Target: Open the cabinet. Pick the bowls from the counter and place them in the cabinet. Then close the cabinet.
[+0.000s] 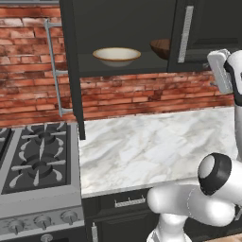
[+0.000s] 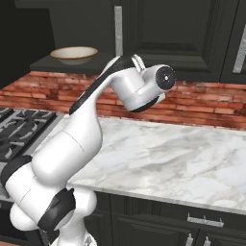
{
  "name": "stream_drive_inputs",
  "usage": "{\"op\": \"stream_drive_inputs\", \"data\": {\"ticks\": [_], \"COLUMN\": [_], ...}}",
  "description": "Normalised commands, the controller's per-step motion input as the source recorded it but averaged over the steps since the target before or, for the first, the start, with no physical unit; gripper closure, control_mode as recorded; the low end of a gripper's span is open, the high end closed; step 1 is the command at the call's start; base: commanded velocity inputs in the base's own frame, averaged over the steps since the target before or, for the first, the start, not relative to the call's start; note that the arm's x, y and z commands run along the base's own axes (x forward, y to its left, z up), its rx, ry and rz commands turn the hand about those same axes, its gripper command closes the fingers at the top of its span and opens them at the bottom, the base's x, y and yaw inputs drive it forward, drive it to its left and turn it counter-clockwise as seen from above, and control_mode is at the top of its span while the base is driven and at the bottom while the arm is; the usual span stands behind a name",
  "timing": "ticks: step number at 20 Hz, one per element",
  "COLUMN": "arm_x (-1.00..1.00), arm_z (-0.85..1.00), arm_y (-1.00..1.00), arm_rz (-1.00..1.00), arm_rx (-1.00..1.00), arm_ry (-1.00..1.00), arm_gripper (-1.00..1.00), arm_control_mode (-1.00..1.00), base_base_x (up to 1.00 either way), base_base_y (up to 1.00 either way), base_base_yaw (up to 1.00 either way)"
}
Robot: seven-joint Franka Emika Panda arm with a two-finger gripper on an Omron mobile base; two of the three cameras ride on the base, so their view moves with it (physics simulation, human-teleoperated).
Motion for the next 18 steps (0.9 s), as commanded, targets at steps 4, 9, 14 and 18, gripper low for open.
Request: {"op": "stream_drive_inputs", "data": {"ticks": [4,9,14,18], "arm_x": [-0.47,-0.49,-0.39,-0.47], "arm_z": [0.01,-0.12,-0.07,-0.18], "arm_y": [0.0,0.15,0.4,0.41], "arm_rz": [0.0,0.02,0.01,0.0], "arm_rx": [-0.47,-0.52,-0.42,-0.34], "arm_ry": [-0.19,-0.12,-0.09,-0.18], "arm_gripper": [-1.0,-1.0,-1.0,-1.0], "arm_control_mode": [-1.0,-1.0,-1.0,-1.0], "base_base_x": [0.0,0.0,0.0,0.0], "base_base_y": [0.0,0.0,0.0,0.0], "base_base_yaw": [0.0,0.0,0.0,0.0]}}
